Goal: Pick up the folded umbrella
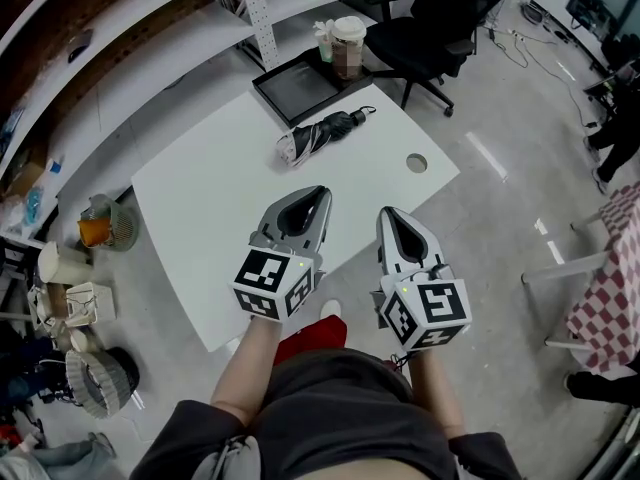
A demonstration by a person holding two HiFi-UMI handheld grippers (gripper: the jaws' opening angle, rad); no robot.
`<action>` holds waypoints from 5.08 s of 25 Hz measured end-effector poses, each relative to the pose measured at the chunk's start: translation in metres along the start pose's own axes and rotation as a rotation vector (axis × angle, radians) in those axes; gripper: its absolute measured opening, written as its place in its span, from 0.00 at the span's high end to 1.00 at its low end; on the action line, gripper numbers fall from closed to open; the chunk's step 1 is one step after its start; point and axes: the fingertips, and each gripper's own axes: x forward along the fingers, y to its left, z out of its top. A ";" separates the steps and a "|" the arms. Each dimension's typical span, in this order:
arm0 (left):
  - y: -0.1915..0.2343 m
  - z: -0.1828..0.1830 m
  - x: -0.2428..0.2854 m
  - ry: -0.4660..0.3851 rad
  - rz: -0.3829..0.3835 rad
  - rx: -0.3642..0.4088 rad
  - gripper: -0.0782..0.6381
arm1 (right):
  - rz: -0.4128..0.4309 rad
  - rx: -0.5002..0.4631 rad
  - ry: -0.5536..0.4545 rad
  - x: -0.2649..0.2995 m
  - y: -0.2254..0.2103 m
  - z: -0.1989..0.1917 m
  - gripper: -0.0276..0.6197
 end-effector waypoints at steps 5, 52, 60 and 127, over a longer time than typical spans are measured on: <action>0.021 0.002 0.013 0.010 -0.007 0.000 0.86 | -0.006 -0.007 0.004 0.022 0.001 0.004 0.93; 0.115 -0.051 0.144 0.348 -0.002 0.237 0.57 | 0.005 -0.027 0.100 0.115 -0.043 -0.001 0.93; 0.131 -0.065 0.169 0.413 0.007 0.262 0.57 | 0.038 -0.015 0.132 0.140 -0.058 -0.007 0.93; 0.175 -0.183 0.253 1.039 -0.284 0.470 0.50 | 0.106 0.056 0.301 0.213 -0.109 -0.053 0.93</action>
